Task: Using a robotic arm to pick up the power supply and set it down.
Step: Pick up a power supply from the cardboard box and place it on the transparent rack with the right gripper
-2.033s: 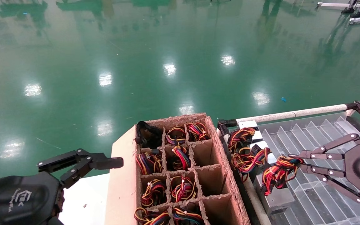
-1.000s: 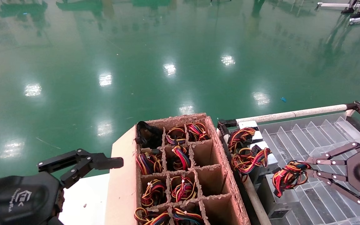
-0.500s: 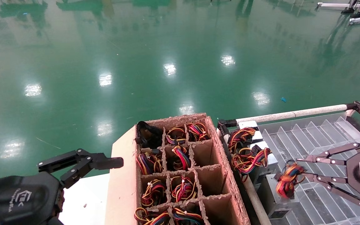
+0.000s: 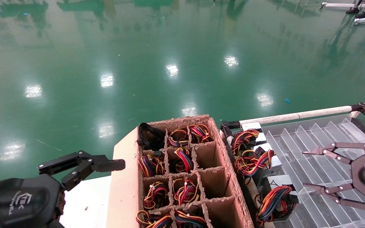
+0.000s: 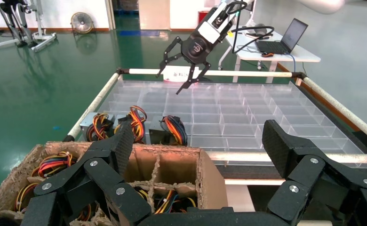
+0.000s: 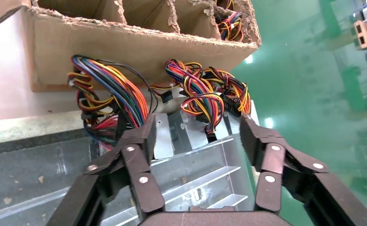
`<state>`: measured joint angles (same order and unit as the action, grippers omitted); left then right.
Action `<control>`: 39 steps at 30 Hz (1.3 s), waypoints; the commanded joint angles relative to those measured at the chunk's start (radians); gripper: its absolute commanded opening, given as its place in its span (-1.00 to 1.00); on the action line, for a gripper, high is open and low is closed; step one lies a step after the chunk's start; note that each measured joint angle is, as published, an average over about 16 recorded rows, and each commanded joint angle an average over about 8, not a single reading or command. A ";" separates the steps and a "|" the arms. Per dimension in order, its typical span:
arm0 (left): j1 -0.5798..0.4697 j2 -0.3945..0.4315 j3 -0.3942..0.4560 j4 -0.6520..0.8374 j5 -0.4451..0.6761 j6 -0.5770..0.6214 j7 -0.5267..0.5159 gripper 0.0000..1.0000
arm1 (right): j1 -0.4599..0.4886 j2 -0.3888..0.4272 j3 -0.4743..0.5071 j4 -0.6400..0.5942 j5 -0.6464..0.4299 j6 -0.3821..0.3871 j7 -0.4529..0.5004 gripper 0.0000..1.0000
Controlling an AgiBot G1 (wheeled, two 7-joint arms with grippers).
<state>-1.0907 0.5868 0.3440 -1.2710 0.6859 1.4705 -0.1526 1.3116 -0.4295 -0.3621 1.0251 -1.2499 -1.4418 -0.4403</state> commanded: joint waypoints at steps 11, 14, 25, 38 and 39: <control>0.000 0.000 0.000 0.000 0.000 0.000 0.000 1.00 | -0.043 -0.033 0.015 0.047 0.094 -0.010 0.113 1.00; 0.000 0.000 0.000 0.000 0.000 0.000 0.000 1.00 | -0.055 -0.042 0.019 0.060 0.121 -0.013 0.146 1.00; 0.000 0.000 0.000 0.000 0.000 0.000 0.000 1.00 | -0.101 -0.077 0.035 0.110 0.220 -0.023 0.266 1.00; 0.000 0.000 0.001 0.000 0.000 0.000 0.000 1.00 | -0.152 -0.117 0.053 0.167 0.334 -0.035 0.404 1.00; 0.000 0.000 0.001 0.000 0.000 0.000 0.000 1.00 | -0.155 -0.119 0.054 0.169 0.339 -0.035 0.410 1.00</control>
<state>-1.0910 0.5867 0.3447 -1.2707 0.6856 1.4704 -0.1522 1.1673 -0.5401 -0.3119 1.1828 -0.9338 -1.4746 -0.0581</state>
